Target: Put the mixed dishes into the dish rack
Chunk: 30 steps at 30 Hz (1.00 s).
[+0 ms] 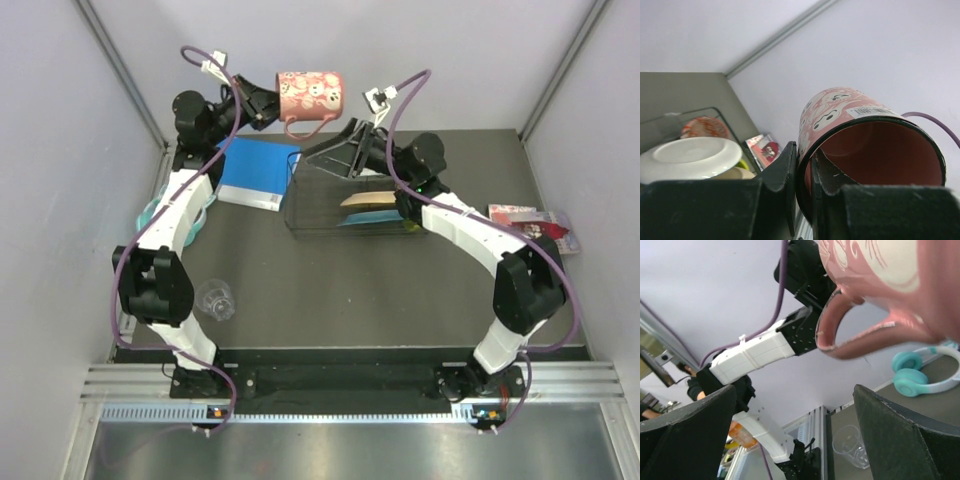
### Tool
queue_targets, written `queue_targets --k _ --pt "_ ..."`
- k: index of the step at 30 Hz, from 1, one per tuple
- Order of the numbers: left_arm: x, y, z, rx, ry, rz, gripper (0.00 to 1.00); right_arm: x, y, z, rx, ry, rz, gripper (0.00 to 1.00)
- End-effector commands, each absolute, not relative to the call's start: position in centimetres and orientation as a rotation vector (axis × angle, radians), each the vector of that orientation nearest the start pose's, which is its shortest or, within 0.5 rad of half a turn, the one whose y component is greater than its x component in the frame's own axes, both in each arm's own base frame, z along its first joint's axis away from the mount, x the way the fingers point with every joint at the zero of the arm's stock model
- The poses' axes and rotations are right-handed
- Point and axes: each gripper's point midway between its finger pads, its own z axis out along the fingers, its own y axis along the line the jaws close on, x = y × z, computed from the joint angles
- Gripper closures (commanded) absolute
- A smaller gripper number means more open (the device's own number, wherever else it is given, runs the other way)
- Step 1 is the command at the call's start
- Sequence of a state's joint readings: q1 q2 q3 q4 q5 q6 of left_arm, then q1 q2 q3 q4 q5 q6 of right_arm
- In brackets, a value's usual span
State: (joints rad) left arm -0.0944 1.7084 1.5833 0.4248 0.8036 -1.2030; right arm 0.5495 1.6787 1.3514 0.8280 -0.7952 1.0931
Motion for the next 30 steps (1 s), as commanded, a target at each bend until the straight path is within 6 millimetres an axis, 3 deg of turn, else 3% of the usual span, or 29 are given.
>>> queue_targets --k 1,12,19,30 --pt "41.6 -20.8 50.6 0.091 1.33 -1.627 1.0 29.3 36.2 45.9 -0.597 1.164 1.848 0.02" --pt "41.7 -21.4 48.8 0.087 1.35 -1.635 1.0 31.4 36.1 47.1 -0.458 1.025 1.952 0.1" --pt "41.6 -21.8 48.3 0.085 1.359 -1.635 1.0 34.0 36.9 47.8 -0.328 1.02 1.978 0.32" --pt "41.2 -22.8 46.8 0.105 1.378 -1.582 1.0 34.9 38.2 48.5 -0.264 1.008 2.084 0.37"
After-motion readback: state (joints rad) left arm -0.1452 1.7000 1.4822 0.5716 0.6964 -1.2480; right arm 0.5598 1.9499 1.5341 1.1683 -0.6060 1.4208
